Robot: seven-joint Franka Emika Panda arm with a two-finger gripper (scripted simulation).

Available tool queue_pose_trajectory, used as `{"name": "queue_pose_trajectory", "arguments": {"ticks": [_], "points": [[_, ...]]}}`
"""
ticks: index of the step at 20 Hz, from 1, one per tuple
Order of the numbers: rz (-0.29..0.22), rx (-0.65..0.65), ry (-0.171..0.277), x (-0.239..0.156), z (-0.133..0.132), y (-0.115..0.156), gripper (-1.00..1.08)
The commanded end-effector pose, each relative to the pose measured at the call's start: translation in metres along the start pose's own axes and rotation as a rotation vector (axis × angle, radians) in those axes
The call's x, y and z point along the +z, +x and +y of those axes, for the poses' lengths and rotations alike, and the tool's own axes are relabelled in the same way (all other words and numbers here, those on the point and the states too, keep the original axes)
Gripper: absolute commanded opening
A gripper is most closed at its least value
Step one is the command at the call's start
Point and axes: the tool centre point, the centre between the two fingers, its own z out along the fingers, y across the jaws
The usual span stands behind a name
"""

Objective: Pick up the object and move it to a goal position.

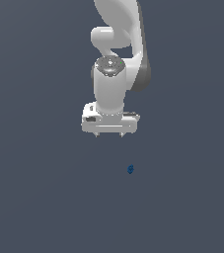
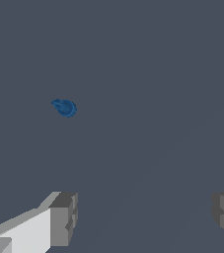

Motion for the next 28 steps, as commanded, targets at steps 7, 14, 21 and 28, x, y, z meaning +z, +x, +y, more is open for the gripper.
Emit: {"name": "queue_pose_trajectory", "arguments": {"ticks": [7,14,21,28], "points": [[-0.022,-0.004,-0.013,0.010,-0.006,-0.006,1.00],[-0.034,-0.012,-0.021,0.014,-0.008,-0.009,1.00],[-0.032,0.031,-0.018,0.018,-0.014,-0.002,1.00],[-0.027,0.133,-0.012,0.028,-0.027,0.015,1.00]]}}
